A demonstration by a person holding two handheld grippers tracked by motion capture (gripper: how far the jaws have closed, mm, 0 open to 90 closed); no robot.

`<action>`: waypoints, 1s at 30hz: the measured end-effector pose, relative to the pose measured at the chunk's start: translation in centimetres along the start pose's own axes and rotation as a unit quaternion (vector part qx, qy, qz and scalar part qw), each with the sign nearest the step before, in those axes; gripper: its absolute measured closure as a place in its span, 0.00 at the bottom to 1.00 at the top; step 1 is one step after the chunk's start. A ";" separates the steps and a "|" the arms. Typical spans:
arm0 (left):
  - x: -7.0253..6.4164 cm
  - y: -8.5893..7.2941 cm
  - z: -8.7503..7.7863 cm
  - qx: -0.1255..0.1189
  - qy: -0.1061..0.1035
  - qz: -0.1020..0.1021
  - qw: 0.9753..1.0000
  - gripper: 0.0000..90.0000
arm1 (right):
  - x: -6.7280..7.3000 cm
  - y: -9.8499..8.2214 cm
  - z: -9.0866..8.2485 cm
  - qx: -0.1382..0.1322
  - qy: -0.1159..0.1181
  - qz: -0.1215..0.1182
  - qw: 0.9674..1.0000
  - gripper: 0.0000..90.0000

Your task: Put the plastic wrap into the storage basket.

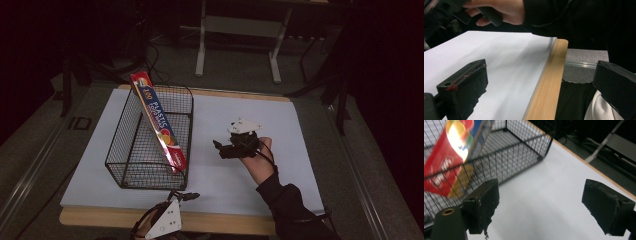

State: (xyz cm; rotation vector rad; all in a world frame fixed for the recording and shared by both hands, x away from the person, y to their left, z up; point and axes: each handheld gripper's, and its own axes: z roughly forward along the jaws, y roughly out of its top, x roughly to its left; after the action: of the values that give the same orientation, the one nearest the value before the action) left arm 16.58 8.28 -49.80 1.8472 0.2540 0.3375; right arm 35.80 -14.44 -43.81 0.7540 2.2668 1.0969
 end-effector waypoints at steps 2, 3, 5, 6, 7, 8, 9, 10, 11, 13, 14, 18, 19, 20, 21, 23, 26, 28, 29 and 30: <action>0.0 0.0 0.0 -0.001 0.000 0.001 1.000 0.00 | 0.0 -0.7 -0.1 0.000 0.006 0.005 1.000 0.16; 0.0 0.0 0.0 -0.001 0.000 0.001 1.000 0.00 | 0.0 -1.0 -0.2 0.003 0.006 0.009 1.000 0.16; 0.0 0.0 0.0 -0.001 0.000 0.000 1.000 0.00 | -0.1 -1.7 -0.4 0.003 0.013 0.015 1.000 0.16; 0.0 0.0 0.0 -0.001 0.000 0.000 1.000 0.00 | -0.1 -2.1 -0.5 0.003 0.017 0.020 1.000 0.16; 0.0 0.0 0.0 -0.001 -0.001 0.000 1.000 0.00 | -0.1 -2.4 -0.6 0.007 0.017 0.024 1.000 0.16; 0.0 0.0 0.0 -0.001 -0.001 0.000 1.000 0.00 | -0.1 -2.8 -0.7 0.007 0.020 0.027 0.999 0.16; 0.0 0.0 0.0 -0.001 -0.001 0.000 1.000 0.00 | -0.1 -2.8 -0.7 0.007 0.020 0.027 0.999 0.16; 0.0 0.0 0.0 -0.001 0.000 -0.001 1.000 0.00 | -0.1 -3.1 -0.8 0.007 0.020 0.030 0.999 0.16; 0.0 0.0 0.0 0.000 0.000 0.000 1.000 0.00 | -0.1 -3.7 -0.9 0.017 0.022 0.031 0.999 0.16; 0.0 0.0 0.0 0.000 0.000 0.000 1.000 0.00 | 0.0 -4.2 -1.3 0.015 0.018 0.030 0.999 0.16; 0.0 0.0 0.0 0.000 0.000 0.000 1.000 0.00 | 0.0 -4.4 -1.4 0.017 0.020 0.029 0.999 0.16; -0.1 0.0 0.1 0.000 -0.001 -0.001 1.000 0.00 | 0.0 -5.2 -2.0 0.014 0.020 0.032 0.999 0.16; -0.1 0.0 0.1 0.001 -0.001 -0.001 1.000 0.00 | 0.0 -5.4 -2.2 0.013 0.019 0.035 0.999 0.16; -0.1 0.0 0.1 0.001 -0.001 -0.001 1.000 0.00 | 0.0 -5.7 -2.3 0.010 0.023 0.041 0.999 0.16; -0.1 0.0 0.1 0.001 -0.001 -0.001 1.000 0.00 | 0.0 -5.9 -2.3 0.013 0.026 0.045 0.999 0.16; 0.0 0.0 0.1 0.004 -0.002 0.000 1.000 0.00 | 0.0 -6.2 -2.3 0.014 0.024 0.046 0.999 0.16; 0.0 0.0 0.1 0.003 -0.001 0.000 1.000 0.00 | -0.1 -6.6 -2.1 0.018 0.026 0.050 0.998 0.16; 0.0 0.0 0.1 0.003 -0.001 0.000 1.000 0.00 | -0.2 -6.8 -1.9 0.016 0.028 0.053 0.998 0.16; 0.0 -0.1 0.0 0.003 -0.001 0.000 1.000 0.00 | -0.2 -6.8 -1.9 0.018 0.026 0.052 0.998 0.16; 0.1 -0.1 0.0 0.004 -0.001 0.000 1.000 0.00 | -0.2 -6.8 -1.9 0.019 0.026 0.051 0.998 0.16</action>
State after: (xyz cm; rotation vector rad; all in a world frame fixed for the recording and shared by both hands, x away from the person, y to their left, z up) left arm 16.66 8.29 -49.86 1.8549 0.2539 0.3341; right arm 32.96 -19.14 -48.32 0.8741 2.3203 1.1361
